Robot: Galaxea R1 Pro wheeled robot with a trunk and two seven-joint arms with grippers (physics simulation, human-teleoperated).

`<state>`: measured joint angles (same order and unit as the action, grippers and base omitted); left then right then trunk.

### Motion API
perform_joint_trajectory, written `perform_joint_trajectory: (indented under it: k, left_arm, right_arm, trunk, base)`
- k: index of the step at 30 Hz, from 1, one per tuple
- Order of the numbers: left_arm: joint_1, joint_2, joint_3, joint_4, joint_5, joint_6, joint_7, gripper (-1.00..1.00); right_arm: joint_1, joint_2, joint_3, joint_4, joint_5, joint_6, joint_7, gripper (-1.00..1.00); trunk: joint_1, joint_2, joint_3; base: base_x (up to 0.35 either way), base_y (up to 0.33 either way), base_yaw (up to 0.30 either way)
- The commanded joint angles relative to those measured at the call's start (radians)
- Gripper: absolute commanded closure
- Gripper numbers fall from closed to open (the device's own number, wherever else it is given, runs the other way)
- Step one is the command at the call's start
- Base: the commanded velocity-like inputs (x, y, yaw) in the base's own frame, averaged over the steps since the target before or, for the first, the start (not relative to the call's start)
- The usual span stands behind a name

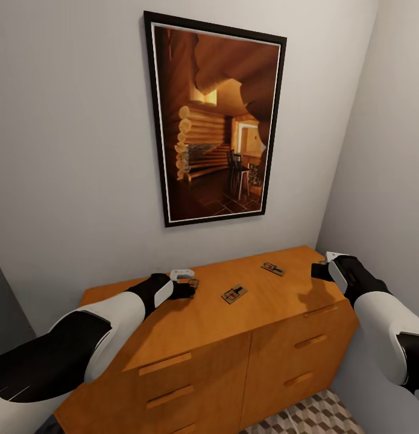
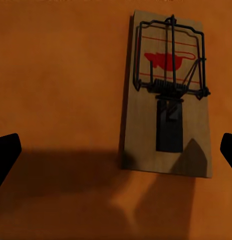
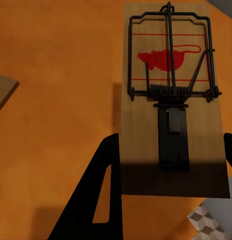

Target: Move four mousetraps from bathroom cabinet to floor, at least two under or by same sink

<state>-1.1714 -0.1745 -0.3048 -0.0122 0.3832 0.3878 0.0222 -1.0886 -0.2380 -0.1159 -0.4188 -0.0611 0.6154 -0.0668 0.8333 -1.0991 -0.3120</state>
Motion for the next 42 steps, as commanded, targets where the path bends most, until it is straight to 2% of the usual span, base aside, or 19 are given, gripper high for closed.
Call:
perform_joint_trajectory:
  k: [1,31,42]
  left_arm:
    - [-0.001,0.0,-0.009,-0.002,0.01,0.005,0.002,-1.0]
    - [-0.001,0.0,-0.014,-0.04,-0.01,0.023,0.001,-1.0]
    - [-0.001,0.0,-0.013,-0.08,-0.01,0.044,0.035,-1.0]
  right_arm:
    - [-0.001,0.0,-0.002,-0.001,-0.008,0.004,-0.005,1.0]
    - [-0.001,0.0,-0.002,-0.001,-0.008,0.003,-0.005,1.0]
    - [-0.001,0.0,-0.002,-0.001,-0.008,0.003,-0.005,1.0]
  trunk:
    - [0.0,-0.001,-0.001]
    - [0.0,-0.001,-0.001]
    - [0.0,-0.001,-0.001]
  base:
    - [0.0,0.0,0.0]
    - [0.0,0.0,0.0]
    - [0.0,0.0,0.0]
